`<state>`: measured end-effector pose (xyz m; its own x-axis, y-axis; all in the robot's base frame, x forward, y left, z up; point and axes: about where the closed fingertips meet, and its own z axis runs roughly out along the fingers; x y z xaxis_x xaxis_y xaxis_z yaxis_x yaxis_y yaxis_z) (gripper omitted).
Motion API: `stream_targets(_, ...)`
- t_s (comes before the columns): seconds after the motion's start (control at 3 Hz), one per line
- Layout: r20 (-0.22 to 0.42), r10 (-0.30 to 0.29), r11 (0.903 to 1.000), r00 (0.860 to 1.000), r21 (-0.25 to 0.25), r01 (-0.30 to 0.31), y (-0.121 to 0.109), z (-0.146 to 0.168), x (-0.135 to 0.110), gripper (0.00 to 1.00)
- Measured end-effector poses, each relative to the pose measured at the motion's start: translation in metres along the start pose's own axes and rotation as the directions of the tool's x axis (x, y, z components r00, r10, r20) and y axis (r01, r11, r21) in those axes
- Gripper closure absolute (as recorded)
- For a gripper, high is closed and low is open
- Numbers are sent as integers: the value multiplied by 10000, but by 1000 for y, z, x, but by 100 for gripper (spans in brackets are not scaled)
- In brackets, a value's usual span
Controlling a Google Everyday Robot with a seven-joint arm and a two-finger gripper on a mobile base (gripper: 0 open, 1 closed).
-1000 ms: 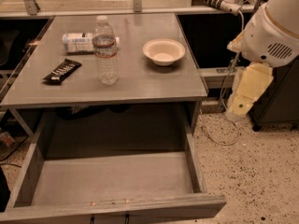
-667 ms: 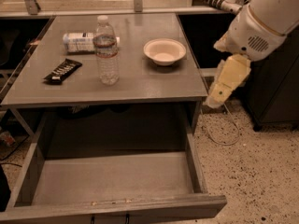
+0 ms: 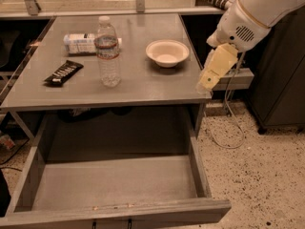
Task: Place water bottle into top drawer
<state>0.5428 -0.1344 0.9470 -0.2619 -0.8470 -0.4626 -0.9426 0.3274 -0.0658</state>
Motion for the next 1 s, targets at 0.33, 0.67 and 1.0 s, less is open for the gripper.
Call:
stream_targets(0.33, 687, -344, 9990, 9970, 307, 324, -7, 11, -13, 0)
stream_targets(0.67, 1714, -933, 9938, 9808, 752, 814, -25, 31, -46, 0)
stream_targets(1.0, 2395, -1045, 9930, 9653, 796, 878, -40, 51, -70, 0)
